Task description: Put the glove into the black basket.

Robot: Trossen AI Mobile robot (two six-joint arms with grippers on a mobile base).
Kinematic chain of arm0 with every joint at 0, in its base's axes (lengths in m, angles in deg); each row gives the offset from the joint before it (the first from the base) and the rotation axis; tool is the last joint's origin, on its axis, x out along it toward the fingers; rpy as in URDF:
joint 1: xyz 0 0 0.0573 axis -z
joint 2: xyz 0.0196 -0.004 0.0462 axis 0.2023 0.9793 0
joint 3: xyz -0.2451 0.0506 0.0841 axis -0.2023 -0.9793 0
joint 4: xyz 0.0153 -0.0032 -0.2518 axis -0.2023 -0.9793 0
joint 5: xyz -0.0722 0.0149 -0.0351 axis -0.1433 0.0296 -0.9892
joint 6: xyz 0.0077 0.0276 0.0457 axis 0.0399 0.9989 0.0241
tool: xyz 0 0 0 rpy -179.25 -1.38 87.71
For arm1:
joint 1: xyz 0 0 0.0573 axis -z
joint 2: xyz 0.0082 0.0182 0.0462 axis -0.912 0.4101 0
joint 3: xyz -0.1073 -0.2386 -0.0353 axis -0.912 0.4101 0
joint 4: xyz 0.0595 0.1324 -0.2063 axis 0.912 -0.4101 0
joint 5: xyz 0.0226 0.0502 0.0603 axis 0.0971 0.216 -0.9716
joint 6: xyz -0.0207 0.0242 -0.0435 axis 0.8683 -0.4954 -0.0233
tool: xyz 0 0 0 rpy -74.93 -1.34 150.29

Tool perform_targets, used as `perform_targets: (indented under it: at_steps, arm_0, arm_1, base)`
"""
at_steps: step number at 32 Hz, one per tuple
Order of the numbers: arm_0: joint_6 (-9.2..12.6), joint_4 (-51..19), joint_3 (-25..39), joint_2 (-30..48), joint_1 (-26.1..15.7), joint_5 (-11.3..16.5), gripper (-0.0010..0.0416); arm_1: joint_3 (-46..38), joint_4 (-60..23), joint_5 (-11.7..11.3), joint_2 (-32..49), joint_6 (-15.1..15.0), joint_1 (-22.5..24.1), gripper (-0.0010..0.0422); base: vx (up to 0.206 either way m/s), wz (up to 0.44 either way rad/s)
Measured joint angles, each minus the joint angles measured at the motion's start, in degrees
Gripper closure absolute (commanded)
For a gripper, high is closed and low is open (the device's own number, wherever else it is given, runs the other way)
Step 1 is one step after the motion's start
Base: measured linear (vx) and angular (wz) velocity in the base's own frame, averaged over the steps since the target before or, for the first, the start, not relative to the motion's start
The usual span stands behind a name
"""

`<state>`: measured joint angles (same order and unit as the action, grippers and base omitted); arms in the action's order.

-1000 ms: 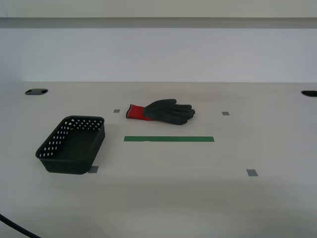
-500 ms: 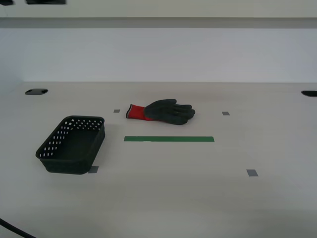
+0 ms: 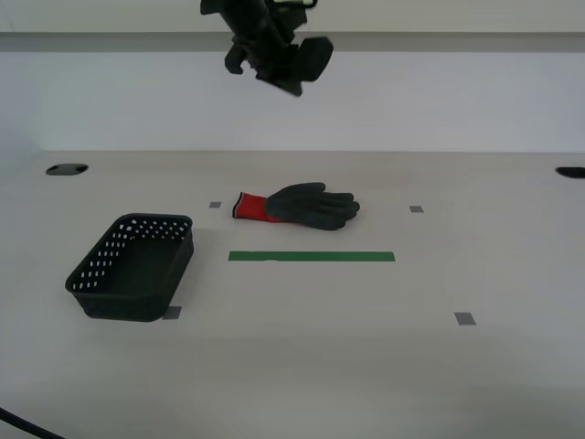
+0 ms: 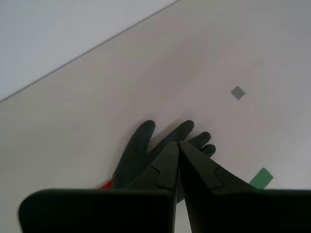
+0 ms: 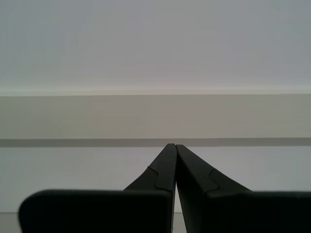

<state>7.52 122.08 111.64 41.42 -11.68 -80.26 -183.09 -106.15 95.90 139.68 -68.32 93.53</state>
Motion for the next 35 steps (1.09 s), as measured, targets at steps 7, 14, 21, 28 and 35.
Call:
perform_targets:
  at_steps: [7, 14, 21, 28, 35]
  arm_0:
    - [-0.02, -1.16, 0.0, 0.02, -0.02, 0.0, 0.0405]
    - [0.0, -2.32, 0.0, 0.02, -0.02, 0.04, 0.0405]
    - [0.0, -3.89, 0.0, 0.02, 0.0, 0.07, 0.0405]
    - [0.0, -4.68, 0.0, 0.0, 0.0, 0.02, 0.0405]
    - [0.0, -4.76, 0.0, 0.0, 0.0, 0.0, 0.0405]
  arm_1:
    - [-26.77, -15.12, 0.39, 18.88, 0.68, 0.83, 0.0412]
    - [-21.88, -15.12, 0.39, 22.1, 3.04, 2.05, 0.04]
    - [-21.9, -16.46, -0.63, 27.65, 4.2, 2.27, 0.0253]
    - [-22.71, -14.32, -6.54, 29.11, 5.66, 2.32, 0.0172]
    - [-27.85, -14.95, -8.0, 34.67, 5.81, 2.38, 0.0204]
  base:
    - [0.0, 0.0]
    - [0.0, 0.0]
    - [0.0, 0.0]
    - [0.0, 0.0]
    - [0.0, 0.0]
